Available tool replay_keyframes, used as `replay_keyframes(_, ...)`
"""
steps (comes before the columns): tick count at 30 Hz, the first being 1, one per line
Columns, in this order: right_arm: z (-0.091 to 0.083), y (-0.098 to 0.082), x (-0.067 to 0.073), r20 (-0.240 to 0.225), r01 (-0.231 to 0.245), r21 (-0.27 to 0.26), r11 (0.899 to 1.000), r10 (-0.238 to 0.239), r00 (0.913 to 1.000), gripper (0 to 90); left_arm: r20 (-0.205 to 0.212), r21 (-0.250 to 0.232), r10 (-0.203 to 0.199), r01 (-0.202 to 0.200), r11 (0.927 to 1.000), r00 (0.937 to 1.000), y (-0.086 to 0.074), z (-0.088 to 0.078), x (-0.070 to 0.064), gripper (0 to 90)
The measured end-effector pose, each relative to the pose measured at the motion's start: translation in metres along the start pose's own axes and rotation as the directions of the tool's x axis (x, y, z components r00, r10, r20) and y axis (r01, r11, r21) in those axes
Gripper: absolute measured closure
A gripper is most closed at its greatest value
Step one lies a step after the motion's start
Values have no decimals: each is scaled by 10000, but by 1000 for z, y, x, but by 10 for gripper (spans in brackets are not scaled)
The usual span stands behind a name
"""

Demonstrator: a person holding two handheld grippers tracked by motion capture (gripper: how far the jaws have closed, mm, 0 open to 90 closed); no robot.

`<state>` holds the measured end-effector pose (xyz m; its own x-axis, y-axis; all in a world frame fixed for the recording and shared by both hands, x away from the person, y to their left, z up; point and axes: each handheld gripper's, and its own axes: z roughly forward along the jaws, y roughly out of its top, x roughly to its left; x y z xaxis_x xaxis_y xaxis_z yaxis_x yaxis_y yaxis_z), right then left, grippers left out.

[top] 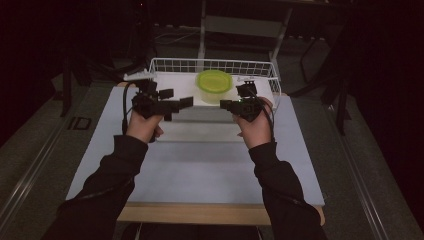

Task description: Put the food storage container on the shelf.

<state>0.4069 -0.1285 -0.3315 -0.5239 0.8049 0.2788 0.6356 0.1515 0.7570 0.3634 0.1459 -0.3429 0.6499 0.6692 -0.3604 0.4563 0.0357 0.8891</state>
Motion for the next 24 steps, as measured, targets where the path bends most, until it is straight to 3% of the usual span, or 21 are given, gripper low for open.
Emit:
replay_keyframes(1, 3, -1, -1, -114, -106, 4, 9999, 107, 9999, 899, 62, -121, 129, -128, 9998, 9999, -9, -1, 0, 25)
replay_keyframes(3, 9, -1, 0, -25, -142, 69, 9999, 142, 9999, 898, 304, -334, -122, 132, 9994, 9995, -27, -3, 0, 25)
replay_keyframes(5, 14, 0, -1, -11, -256, -69, 9996, 256, 9997, 877, 497, -207, -281, 292, 9994, 9984, -46, -3, 1, 25)
replay_keyframes(9, 18, 3, -3, 49, -350, -114, 9993, 350, 9994, 855, 384, 185, 157, -164, 9997, 9991, -75, -1, -1, 25)
replay_keyframes(12, 22, 5, -5, -13, -520, -65, 9986, 520, 9986, 855, 492, 369, 206, -225, 9991, 9986, -89, 1, -2, 25)
replay_keyframes(17, 29, 9, -6, 236, -505, -188, 9985, 509, 9984, 838, 544, 507, 328, -356, 9981, 9980, -98, 3, -3, 25)
replay_keyframes(24, 33, 12, -7, 104, -589, -167, 9981, 591, 9982, 818, 621, 498, 592, -623, 9968, 9963, -99, 3, -3, 25)
